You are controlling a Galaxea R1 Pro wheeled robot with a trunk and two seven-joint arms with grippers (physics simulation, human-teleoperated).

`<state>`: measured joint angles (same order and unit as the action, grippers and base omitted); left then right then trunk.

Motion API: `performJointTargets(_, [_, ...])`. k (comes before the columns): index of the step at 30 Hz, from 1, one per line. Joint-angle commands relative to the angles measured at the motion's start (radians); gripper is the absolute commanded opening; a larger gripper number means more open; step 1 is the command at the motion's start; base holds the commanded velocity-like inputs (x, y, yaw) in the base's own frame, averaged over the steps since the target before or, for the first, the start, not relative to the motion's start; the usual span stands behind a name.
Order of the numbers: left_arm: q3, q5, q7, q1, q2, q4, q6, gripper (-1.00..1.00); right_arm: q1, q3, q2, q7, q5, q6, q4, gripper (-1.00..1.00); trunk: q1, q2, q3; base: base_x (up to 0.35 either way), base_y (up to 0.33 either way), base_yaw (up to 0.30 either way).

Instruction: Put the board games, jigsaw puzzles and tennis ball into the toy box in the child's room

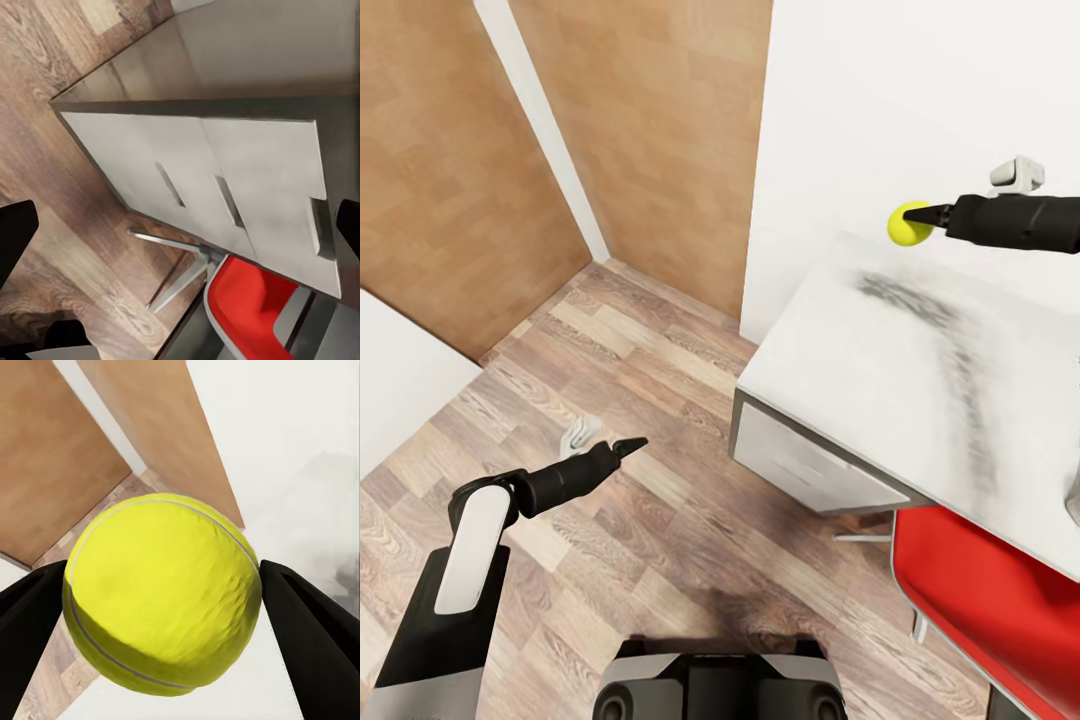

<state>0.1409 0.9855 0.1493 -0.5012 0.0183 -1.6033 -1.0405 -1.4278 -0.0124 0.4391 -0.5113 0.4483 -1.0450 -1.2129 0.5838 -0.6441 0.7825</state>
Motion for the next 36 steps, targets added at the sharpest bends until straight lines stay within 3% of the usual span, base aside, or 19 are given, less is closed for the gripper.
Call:
performJointTargets(1, [0.000, 0.011, 0.010, -0.001, 0.000, -0.001, -0.004, 1.00, -0.001, -0.001, 0.008, -0.009, -0.006, -0.002, -0.001, -1.00, 0.000, -0.001, -0.001, 0.000, 0.000, -0.051])
performJointTargets(5, [0.000, 0.017, 0.007, 0.000, 0.001, -0.002, -0.006, 1.00, -0.001, -0.001, 0.040, -0.010, 0.019, -0.002, -0.006, -1.00, 0.000, -0.001, -0.007, 0.000, 0.000, -0.088])
performJointTargets(8, [0.003, 0.044, 0.002, 0.002, 0.002, -0.002, -0.006, 1.00, 0.000, -0.001, 0.052, -0.010, 0.049, -0.002, -0.007, -1.00, 0.000, -0.001, -0.012, 0.000, 0.000, -0.120])
performJointTargets(11, [0.009, 0.132, -0.004, 0.005, 0.008, -0.003, -0.006, 1.00, 0.003, -0.001, 0.064, -0.010, 0.100, -0.002, -0.009, -1.00, 0.000, -0.001, -0.017, 0.000, 0.000, -0.139])
performJointTargets(12, [0.009, 0.132, -0.004, 0.005, 0.008, -0.003, -0.006, 1.00, 0.003, -0.001, 0.064, -0.010, 0.100, -0.002, -0.009, -1.00, 0.000, -0.001, -0.018, 0.000, 0.000, -0.145])
performJointTargets(17, [0.014, 0.291, -0.010, 0.009, 0.015, -0.004, -0.006, 1.00, 0.005, -0.004, 0.093, -0.010, 0.161, -0.002, -0.011, -1.00, 0.000, -0.001, -0.026, 0.000, 0.000, -0.157])
performJointTargets(21, [0.012, 0.364, -0.016, 0.009, 0.015, -0.004, -0.007, 1.00, 0.005, -0.010, 0.110, -0.010, 0.190, -0.002, -0.013, -1.00, 0.000, -0.001, -0.031, 0.000, 0.000, -0.138])
performJointTargets(30, [0.008, 0.409, -0.060, 0.008, 0.013, -0.005, -0.007, 1.00, 0.019, -0.036, 0.120, -0.010, 0.223, -0.002, -0.055, -1.00, 0.000, -0.001, -0.034, 0.000, 0.000, -0.083])
performJointTargets(33, [0.012, 0.420, -0.072, 0.009, 0.015, -0.005, -0.007, 1.00, 0.046, -0.045, 0.125, -0.010, 0.281, -0.002, -0.090, -1.00, 0.000, -0.001, -0.035, 0.000, 0.000, -0.201])
performJointTargets(34, [0.012, 0.429, -0.075, 0.010, 0.015, -0.005, -0.007, 1.00, 0.046, -0.045, 0.125, -0.010, 0.281, -0.002, -0.090, -1.00, 0.000, -0.001, -0.035, 0.000, 0.000, -0.218])
performJointTargets(36, [0.012, 0.460, -0.087, 0.010, 0.016, -0.005, -0.007, 1.00, 0.057, -0.048, 0.135, -0.010, 0.321, -0.002, -0.100, -1.00, 0.000, -0.001, -0.035, 0.000, 0.000, -0.236])
